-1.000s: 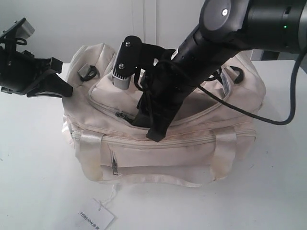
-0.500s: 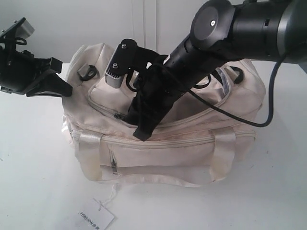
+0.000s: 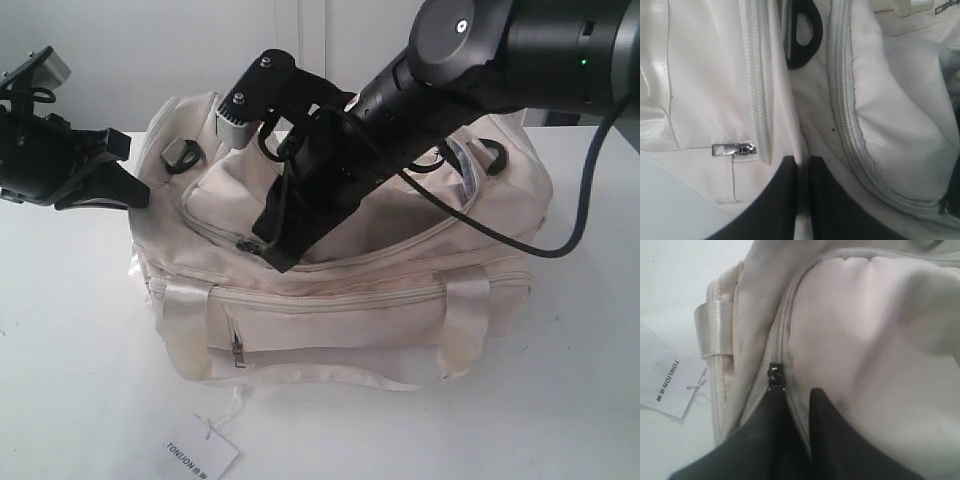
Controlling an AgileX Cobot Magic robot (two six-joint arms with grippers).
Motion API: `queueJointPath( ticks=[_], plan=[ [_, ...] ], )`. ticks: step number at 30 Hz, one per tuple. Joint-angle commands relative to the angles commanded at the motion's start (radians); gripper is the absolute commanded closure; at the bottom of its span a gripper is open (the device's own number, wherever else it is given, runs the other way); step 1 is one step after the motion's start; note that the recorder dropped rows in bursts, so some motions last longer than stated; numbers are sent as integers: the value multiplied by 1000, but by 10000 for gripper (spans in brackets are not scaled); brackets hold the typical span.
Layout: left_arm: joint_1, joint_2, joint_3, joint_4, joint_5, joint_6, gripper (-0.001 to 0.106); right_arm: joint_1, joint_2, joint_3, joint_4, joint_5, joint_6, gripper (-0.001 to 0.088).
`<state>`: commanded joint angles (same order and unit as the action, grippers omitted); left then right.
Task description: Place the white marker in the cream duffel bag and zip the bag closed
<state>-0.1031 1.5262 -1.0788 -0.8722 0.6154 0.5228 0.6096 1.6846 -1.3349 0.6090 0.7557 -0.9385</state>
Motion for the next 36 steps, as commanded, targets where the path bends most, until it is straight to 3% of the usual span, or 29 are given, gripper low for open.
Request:
queueJointPath(
  ticks=[3, 15, 19, 36],
  plan=[
    [0, 0, 0, -7, 0, 0, 1053, 0, 0, 0, 75, -7, -7, 624],
    [0, 0, 0, -9, 0, 7, 1053, 0, 70, 0, 120, 10, -7, 628],
    [0, 0, 0, -9, 0, 7, 1053, 0, 72, 0, 120, 3, -60, 868],
    [0, 0, 0, -9, 0, 15, 1053, 0, -26, 0, 113, -61, -97, 868]
  ],
)
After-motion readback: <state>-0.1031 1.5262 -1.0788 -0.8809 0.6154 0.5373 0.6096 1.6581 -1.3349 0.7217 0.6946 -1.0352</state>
